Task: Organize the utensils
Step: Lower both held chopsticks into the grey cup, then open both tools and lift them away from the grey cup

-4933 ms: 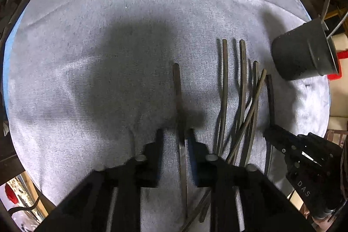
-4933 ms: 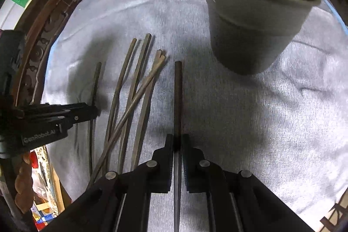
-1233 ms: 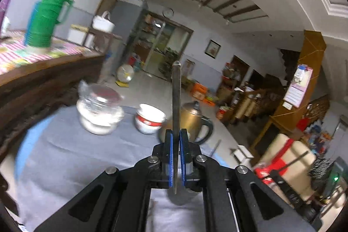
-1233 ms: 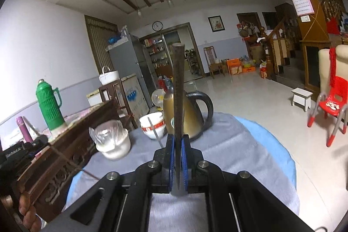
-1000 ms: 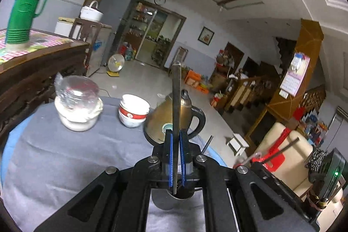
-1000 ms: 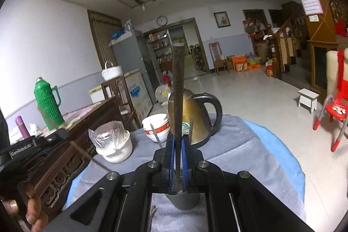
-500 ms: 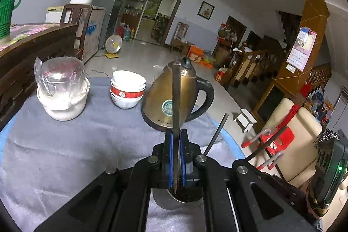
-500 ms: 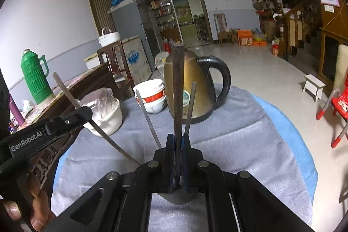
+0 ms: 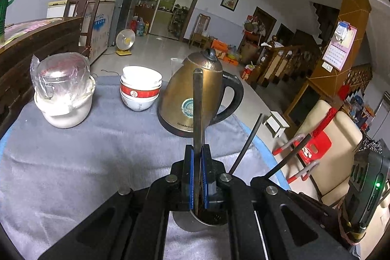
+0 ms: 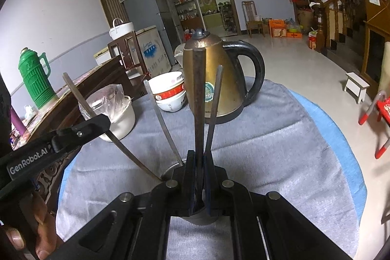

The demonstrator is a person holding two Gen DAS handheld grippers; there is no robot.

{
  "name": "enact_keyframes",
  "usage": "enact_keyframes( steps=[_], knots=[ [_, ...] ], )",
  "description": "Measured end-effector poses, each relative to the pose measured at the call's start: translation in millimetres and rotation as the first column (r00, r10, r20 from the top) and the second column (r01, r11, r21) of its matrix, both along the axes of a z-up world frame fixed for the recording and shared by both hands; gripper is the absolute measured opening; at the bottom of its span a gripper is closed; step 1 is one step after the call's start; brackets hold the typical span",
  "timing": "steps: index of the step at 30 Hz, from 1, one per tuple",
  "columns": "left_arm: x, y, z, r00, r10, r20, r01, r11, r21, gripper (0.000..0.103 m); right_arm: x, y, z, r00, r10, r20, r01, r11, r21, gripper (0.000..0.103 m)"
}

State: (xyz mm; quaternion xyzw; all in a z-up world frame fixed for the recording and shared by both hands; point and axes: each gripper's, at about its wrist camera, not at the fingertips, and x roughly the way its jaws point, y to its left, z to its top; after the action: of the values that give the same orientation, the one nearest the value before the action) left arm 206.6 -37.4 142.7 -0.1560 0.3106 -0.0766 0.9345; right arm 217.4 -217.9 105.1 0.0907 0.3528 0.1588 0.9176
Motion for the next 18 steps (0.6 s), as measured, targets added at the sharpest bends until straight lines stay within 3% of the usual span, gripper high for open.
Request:
enact_keyframes(
  steps=[11,12,13,15,18],
  knots=[
    [10,0,-11,0.998,0.001,-0.067,-0.002,1.0,-0.023,0.008,9,0,-7,0.999,-0.015,-0.043,0.015,1.0,0.0,0.009],
    [10,1,-9,0.998,0.003,-0.07,-0.005,1.0,-0.024,0.015,8,0,-6,0.999,-0.018,-0.043,0.018,1.0,-0.002,0.01],
    [9,2,-7,0.997,0.004,-0.073,-0.006,1.0,-0.027,0.029,8,0,-5,0.999,-0.024,-0.042,0.024,1.0,-0.008,0.011],
    [4,6,-1,0.998,0.013,-0.055,-0.014,0.999,-0.032,0.044,7,-2,-2,0.999,-0.034,-0.037,0.034,0.999,-0.013,0.021],
    [-7,12,12,0.999,0.024,-0.022,-0.025,0.999,-0.035,0.048,0,-10,9,0.998,-0.064,-0.008,0.064,0.998,0.002,0.052]
  ],
)
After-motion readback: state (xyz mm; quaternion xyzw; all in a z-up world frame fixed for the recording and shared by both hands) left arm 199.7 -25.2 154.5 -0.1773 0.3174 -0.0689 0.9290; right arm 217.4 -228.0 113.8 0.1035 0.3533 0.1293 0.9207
